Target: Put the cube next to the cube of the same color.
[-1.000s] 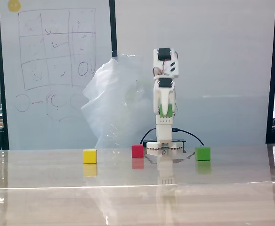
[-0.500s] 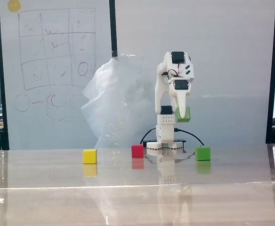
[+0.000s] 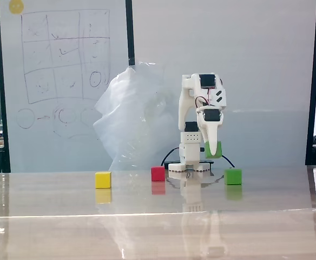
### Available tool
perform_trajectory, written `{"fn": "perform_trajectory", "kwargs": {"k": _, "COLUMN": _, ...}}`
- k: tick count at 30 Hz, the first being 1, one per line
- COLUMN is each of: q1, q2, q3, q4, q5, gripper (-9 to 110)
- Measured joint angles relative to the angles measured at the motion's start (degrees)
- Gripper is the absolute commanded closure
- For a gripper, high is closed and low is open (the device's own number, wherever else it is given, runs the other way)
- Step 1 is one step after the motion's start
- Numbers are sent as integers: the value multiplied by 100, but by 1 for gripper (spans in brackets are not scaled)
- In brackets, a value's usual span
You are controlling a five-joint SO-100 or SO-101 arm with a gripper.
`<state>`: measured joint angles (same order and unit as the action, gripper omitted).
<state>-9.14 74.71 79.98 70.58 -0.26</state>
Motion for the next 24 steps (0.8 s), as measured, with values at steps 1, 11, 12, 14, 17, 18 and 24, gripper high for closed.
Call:
{"fn": "perform_trajectory", "kwargs": {"k": 1, "q1": 0, "q2": -53, "q3": 0, "q4": -35, "q5": 0, "gripper": 102}}
{"fn": "perform_trajectory", "kwargs": {"k": 11, "q1": 0, "q2": -624, "q3": 0, "q4": -185, "q5": 0, "gripper": 102}}
{"fn": "perform_trajectory", "kwargs": {"k": 12, "q1": 0, "q2": -694, "q3": 0, "q4": -185, "q5": 0, "gripper": 102}}
{"fn": "perform_trajectory", "kwargs": {"k": 14, "q1": 0, "q2": -826, "q3": 0, "q4": -185, "q5": 0, "gripper": 102}}
{"fn": "perform_trajectory", "kwargs": {"k": 17, "q1": 0, "q2": -993, "q3": 0, "q4": -185, "q5": 0, "gripper": 102}}
{"fn": "perform_trajectory", "kwargs": {"k": 18, "q1": 0, "q2": -1028, "q3": 0, "q4": -237, "q5": 0, "gripper": 102}}
{"fn": "perform_trajectory", "kwargs": {"k": 24, "q1": -26, "q2": -1107, "q3": 0, "q4": -589, "q5": 0, "gripper": 102}}
